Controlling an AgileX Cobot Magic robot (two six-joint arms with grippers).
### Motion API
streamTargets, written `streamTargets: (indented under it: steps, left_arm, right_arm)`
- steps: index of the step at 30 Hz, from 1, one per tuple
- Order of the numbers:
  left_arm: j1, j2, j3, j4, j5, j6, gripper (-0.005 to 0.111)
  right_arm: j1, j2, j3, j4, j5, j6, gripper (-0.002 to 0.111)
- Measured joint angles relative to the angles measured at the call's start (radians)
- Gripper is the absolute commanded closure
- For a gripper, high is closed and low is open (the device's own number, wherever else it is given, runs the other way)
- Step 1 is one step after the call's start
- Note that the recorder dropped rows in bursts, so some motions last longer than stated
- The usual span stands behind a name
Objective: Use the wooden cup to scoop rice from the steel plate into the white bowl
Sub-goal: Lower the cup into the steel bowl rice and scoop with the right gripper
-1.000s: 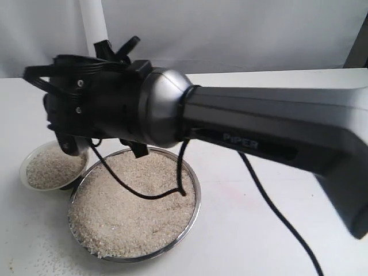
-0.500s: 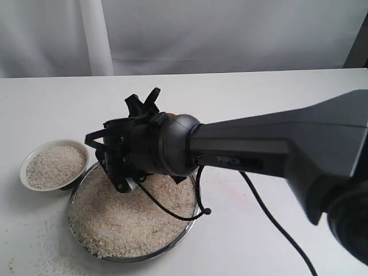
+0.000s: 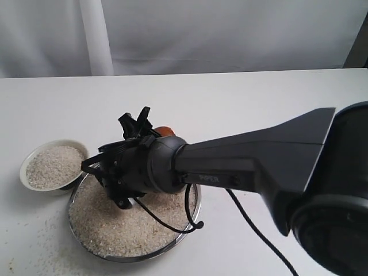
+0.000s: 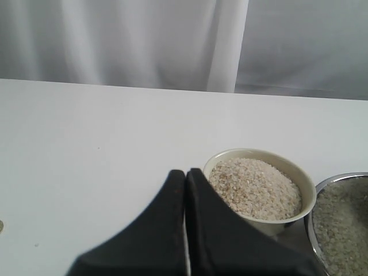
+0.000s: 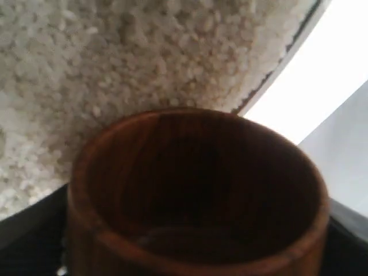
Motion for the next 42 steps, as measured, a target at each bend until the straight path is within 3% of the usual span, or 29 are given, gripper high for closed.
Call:
streamTargets:
  steps: [42]
  left_arm:
    - [0.000,0.000,0.000,0.000,0.000,0.000,0.107]
  right_arm:
    - [0.079,-0.003,0.000,0.216,-0.069,-0.069,0.108]
